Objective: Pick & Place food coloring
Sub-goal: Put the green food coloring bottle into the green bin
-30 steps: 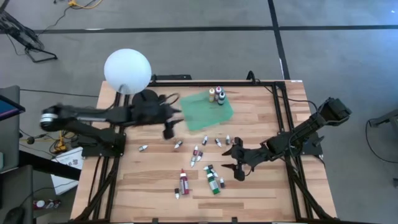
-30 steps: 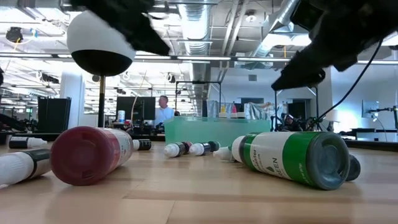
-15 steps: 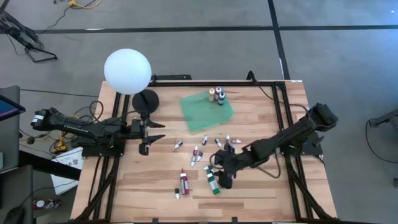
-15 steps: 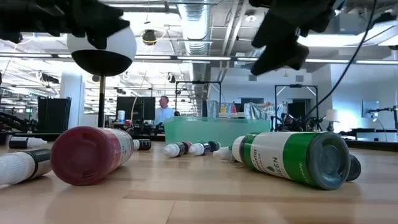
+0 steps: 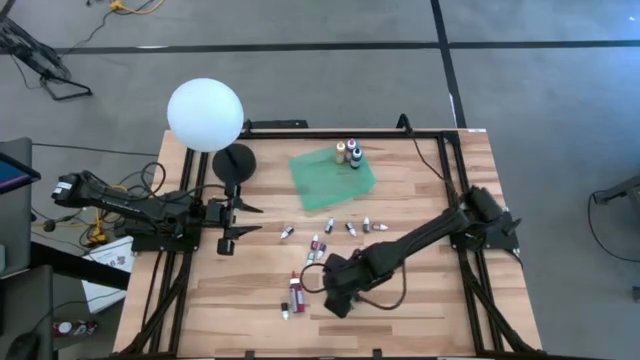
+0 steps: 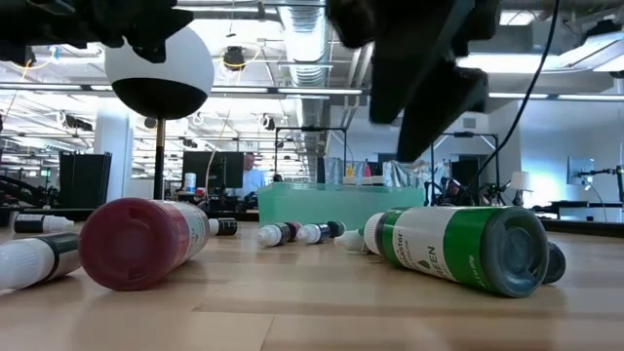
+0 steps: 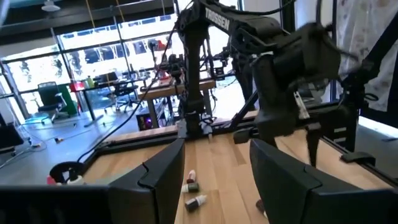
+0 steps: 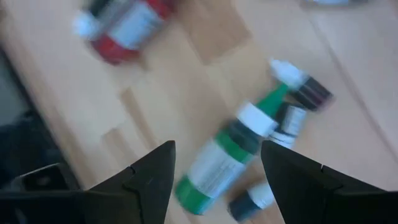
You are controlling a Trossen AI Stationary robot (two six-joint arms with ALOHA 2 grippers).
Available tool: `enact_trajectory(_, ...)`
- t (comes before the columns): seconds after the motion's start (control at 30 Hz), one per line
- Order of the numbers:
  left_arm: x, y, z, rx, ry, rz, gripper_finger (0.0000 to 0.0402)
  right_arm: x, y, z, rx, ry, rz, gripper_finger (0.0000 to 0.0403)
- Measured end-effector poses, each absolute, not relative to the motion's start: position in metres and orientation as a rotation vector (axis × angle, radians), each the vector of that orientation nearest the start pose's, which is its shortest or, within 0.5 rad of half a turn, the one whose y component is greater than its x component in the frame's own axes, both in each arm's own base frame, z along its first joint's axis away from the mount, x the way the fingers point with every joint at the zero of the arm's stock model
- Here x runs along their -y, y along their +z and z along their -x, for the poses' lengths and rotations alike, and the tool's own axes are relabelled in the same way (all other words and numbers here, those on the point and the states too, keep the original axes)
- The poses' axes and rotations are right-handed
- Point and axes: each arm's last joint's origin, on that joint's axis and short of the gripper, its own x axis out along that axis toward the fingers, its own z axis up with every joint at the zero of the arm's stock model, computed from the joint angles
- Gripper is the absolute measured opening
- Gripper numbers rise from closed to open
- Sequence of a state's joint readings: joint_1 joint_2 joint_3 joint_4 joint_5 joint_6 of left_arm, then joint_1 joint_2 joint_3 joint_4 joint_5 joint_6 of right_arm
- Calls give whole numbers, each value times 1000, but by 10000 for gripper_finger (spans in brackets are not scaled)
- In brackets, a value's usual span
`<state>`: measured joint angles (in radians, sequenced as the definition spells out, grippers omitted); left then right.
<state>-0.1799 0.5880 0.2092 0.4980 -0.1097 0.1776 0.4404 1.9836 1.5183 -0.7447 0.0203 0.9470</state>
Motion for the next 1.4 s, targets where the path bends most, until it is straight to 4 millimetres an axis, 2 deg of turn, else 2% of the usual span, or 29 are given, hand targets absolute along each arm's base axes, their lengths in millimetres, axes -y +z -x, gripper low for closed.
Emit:
enact_trajectory(0.2, 23, 227, -144, 125, -70, -130, 176, -174, 187, -380, -1272, -269, -602, 230)
enact_trajectory(0.8, 23, 228, -143, 137, -88, -92, 176, -174, 187, -377, -1269, -338, -588, 230)
enact_trajectory(0.93, 23, 228, -143, 137, -89, -91, 176, -175, 171, -378, -1323, -343, -563, 230)
enact_trajectory(1.03, 23, 228, -143, 137, -88, -87, 176, -178, 165, -383, -1324, -310, -577, 230)
enact_trajectory(1.17, 23, 229, -143, 140, -88, -83, 176, -178, 161, -380, -1370, -304, -558, 230)
enact_trajectory(1.4, 23, 229, -143, 141, -88, -82, 176, -179, 160, -375, -1420, -233, -448, 230)
